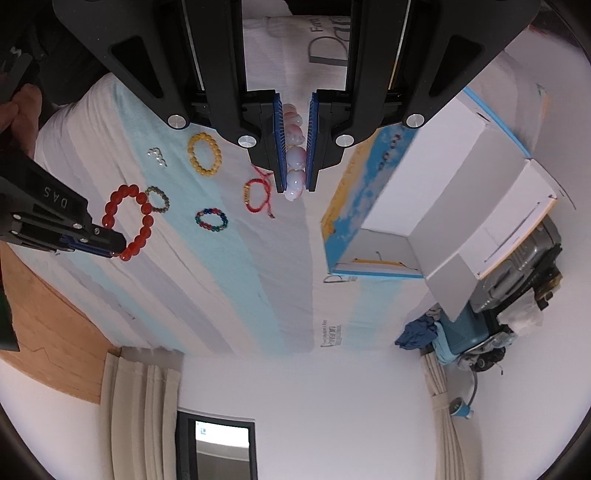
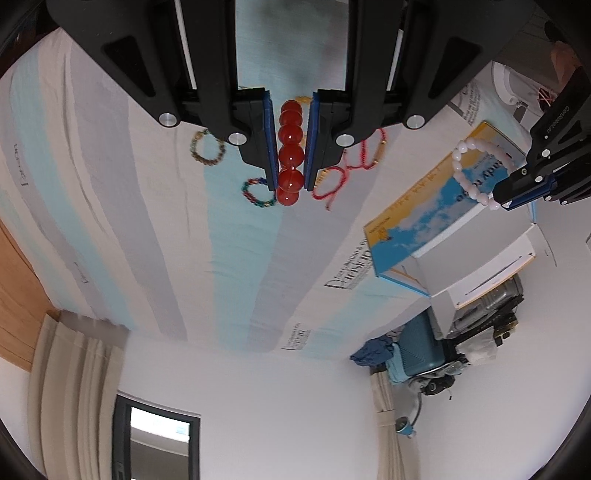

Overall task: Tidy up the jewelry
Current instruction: 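Carry both held bracelets over the open white box with both tools, then open both tools to drop the two bracelets into the box, then move both open tools back over the remaining bracelets on the bed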

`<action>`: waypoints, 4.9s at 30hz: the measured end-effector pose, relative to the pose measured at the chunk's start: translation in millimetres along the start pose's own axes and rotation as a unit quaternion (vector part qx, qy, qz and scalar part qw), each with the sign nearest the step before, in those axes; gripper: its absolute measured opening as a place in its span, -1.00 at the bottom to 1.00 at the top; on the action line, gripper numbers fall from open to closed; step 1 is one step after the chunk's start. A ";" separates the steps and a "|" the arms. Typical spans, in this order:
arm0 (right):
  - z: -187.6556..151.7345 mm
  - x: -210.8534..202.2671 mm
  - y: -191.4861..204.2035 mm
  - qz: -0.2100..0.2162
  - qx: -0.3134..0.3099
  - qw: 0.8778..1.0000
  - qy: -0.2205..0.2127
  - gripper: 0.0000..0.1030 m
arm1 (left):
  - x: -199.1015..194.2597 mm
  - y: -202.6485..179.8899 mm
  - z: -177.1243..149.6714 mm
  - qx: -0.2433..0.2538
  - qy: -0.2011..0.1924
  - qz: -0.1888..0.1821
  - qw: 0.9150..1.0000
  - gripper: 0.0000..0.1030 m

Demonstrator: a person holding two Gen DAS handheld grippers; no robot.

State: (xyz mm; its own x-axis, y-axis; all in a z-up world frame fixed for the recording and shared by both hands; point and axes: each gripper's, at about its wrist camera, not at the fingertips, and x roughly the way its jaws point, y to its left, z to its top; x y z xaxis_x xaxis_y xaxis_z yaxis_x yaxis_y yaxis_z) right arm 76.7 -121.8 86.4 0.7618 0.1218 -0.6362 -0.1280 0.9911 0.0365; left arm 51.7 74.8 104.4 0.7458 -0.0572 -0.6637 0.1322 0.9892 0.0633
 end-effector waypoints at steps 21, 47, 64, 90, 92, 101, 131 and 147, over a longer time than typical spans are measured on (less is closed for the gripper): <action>67.1 56.6 150.8 0.104 -0.094 0.990 -0.012 -0.75 | 19.4 120.2 13.0 -0.050 0.020 0.055 0.997 -0.82; 64.9 189.5 275.9 0.198 -0.288 0.929 0.120 -0.75 | 122.8 214.2 -19.3 -0.075 0.143 0.048 0.986 -0.82; 38.3 243.1 286.4 0.169 -0.341 0.902 0.205 -0.74 | 172.0 227.3 -46.6 -0.037 0.240 0.043 0.969 -0.82; 62.0 181.6 252.8 0.159 -0.270 0.945 0.091 0.72 | 102.4 210.7 -18.8 -0.050 0.125 0.108 0.985 0.66; 64.7 175.7 248.3 0.157 -0.258 0.950 0.084 0.76 | 94.8 207.7 -17.2 -0.053 0.115 0.113 0.985 0.73; 71.4 148.6 225.2 0.125 -0.198 0.971 0.051 0.80 | 71.5 191.4 -11.9 -0.064 0.089 0.126 0.986 0.88; 58.9 77.3 81.7 0.052 -0.096 0.994 -0.010 0.81 | 55.2 69.3 18.2 -0.061 0.013 0.068 0.996 0.89; 32.8 58.4 -4.7 -0.002 -0.057 0.998 -0.007 0.81 | 72.5 6.0 14.0 -0.044 0.015 0.036 0.998 0.89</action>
State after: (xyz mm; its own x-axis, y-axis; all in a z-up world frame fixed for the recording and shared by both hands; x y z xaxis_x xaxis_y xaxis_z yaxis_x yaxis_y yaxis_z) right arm 142.6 -117.5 74.4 0.7714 0.1196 -0.6250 -0.1960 0.9791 -0.0546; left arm 115.6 74.7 67.1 0.7313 0.0171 -0.6819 0.0201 0.9987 0.0466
